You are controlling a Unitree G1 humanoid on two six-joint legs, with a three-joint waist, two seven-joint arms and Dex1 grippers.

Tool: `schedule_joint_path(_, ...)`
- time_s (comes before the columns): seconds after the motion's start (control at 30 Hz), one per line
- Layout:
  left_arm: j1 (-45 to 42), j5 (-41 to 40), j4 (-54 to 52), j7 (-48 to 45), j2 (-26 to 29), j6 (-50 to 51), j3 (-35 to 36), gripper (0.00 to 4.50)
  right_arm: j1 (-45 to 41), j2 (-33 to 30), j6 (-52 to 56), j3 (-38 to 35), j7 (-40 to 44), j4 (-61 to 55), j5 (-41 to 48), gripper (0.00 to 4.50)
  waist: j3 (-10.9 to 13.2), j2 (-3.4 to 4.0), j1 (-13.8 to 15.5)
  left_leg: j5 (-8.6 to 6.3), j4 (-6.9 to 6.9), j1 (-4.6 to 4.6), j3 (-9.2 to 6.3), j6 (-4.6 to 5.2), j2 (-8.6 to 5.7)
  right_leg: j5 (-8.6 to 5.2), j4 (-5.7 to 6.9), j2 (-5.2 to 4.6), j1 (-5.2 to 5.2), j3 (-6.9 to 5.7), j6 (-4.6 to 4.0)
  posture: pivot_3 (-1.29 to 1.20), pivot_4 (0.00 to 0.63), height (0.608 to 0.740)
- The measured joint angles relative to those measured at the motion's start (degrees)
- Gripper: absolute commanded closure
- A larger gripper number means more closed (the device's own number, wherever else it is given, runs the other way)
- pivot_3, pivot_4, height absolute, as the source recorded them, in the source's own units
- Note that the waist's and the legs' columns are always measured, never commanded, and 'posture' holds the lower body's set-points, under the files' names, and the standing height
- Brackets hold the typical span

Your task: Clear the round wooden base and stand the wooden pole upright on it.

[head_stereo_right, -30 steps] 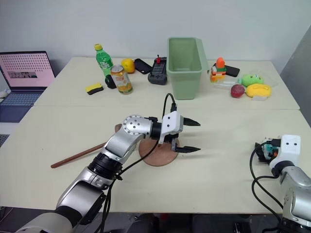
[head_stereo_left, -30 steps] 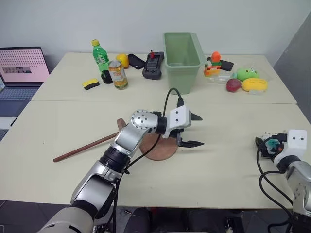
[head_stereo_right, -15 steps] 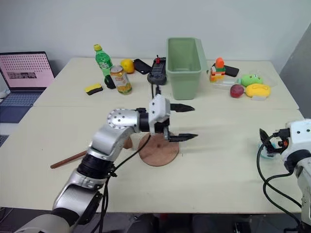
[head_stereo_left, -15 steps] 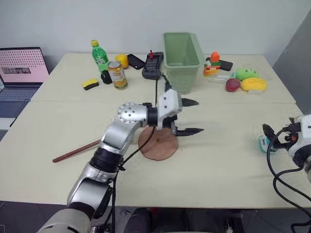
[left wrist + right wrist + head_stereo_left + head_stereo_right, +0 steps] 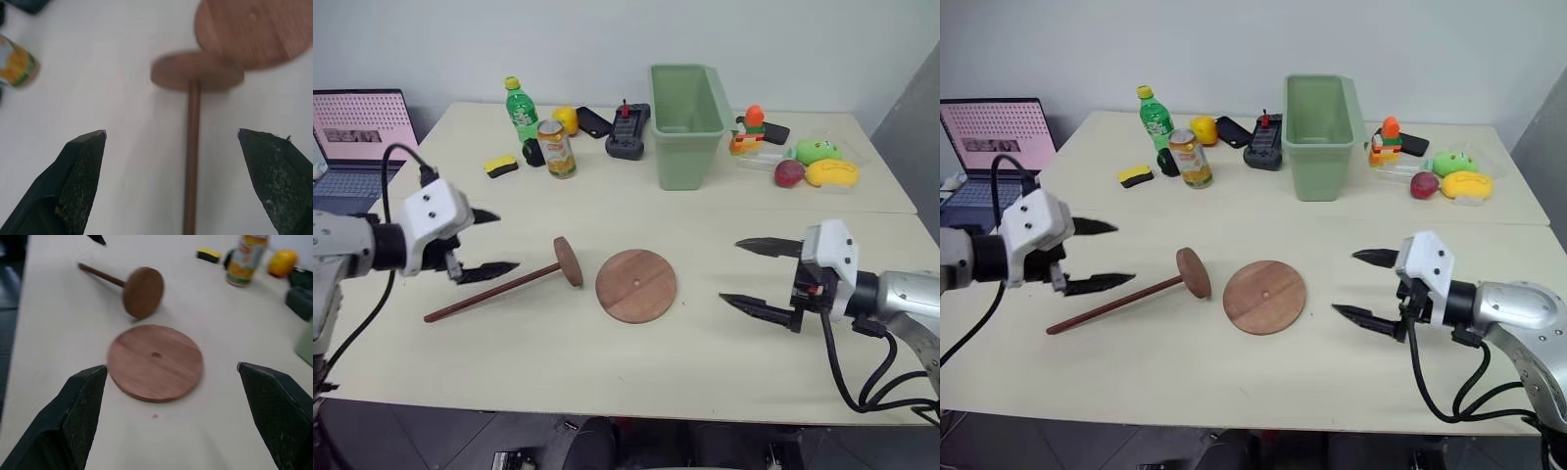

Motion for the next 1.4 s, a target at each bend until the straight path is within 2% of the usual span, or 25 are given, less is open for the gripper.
schedule_joint_path(0.1,-0.03,1.8,2.19,-0.46,0.32,-2.64,-1.29,0.0,-4.38,-0.68,1.76,3.67,1.54,-0.1,1.08,0.05,0.12,-0.12,0.06,0.0,0.01,-0.04,-0.09,0.0,0.04,0.0,0.02,0.02,-0.02,-0.02,0.0,0.0,0.15,0.74)
schedule_joint_path(0.2,-5.1,3.03,2.88,-0.54,0.17,-2.04,-6.35,0.0,-8.77,-2.16,5.71,6.07,2.54,-0.36,3.8,0.05,0.22,-0.15,0.1,0.0,0.02,-0.1,-0.08,0.0,0.01,0.0,0.03,0.04,-0.04,-0.09,0.0,0.0,0.15,0.74)
schedule_joint_path(0.37,-12.88,8.58,7.97,-2.36,0.16,-1.78,-15.73,0.0,-9.65,-3.55,8.45,6.74,3.12,-1.16,5.75,0.05,0.25,-0.16,-0.36,-0.02,-0.01,-0.13,0.02,0.03,0.03,0.0,0.06,0.1,-0.19,-0.03,0.0,0.0,0.15,0.74)
schedule_joint_path(0.5,-19.42,12.96,13.09,-5.05,-2.62,-3.55,-22.89,0.0,-9.88,-4.03,9.23,7.05,2.73,-2.13,5.86,0.05,0.26,-0.17,-0.45,-0.01,0.0,-0.16,0.02,0.03,0.08,0.0,0.1,0.17,-0.22,-0.06,0.0,0.0,0.15,0.74)
schedule_joint_path(0.7,-25.61,18.78,20.52,-6.28,-5.32,-6.57,-28.09,0.0,-10.01,-3.72,9.61,7.18,1.35,-3.21,6.39,0.05,0.27,-0.18,-0.47,-0.02,0.02,-0.16,0.01,0.03,0.08,0.0,0.1,0.17,-0.23,-0.04,0.0,0.0,0.15,0.74)
schedule_joint_path(0.87,-25.96,20.94,23.0,-7.33,-7.98,-7.77,-30.54,0.87,-9.46,-3.48,9.62,7.12,-0.12,-4.51,6.6,0.0,0.27,-0.19,-0.46,-0.01,0.03,-0.2,-0.02,0.03,0.1,0.0,0.1,0.15,-0.24,-0.06,0.0,0.0,0.15,0.74)
schedule_joint_path(1.0,-25.92,21.09,23.03,-7.62,-8.07,-7.3,-30.72,1.58,-8.11,-3.62,9.62,7.08,-0.83,-5.31,6.62,0.0,0.27,-0.19,-0.46,-0.01,0.04,-0.21,-0.02,0.03,0.09,0.0,0.11,0.14,-0.24,-0.04,0.0,0.0,0.15,0.74)
schedule_joint_path(1.1,-25.59,21.12,22.96,-7.63,-8.07,-7.17,-30.72,2.34,-7.72,-3.83,9.62,7.04,-1.29,-5.53,6.89,0.0,0.27,-0.19,-0.47,-0.01,0.05,-0.21,-0.04,0.03,0.1,0.0,0.11,0.13,-0.24,-0.06,0.0,0.0,0.15,0.74)
schedule_joint_path(1.4,-24.09,20.85,21.7,-7.46,-8.02,-5.02,-30.42,4.17,-6.88,-4.22,9.45,7.05,-1.31,-5.85,6.87,0.0,0.27,-0.19,-0.47,-0.01,0.05,-0.21,-0.03,0.03,0.09,0.0,0.11,0.13,-0.24,-0.06,0.0,0.0,0.15,0.74)
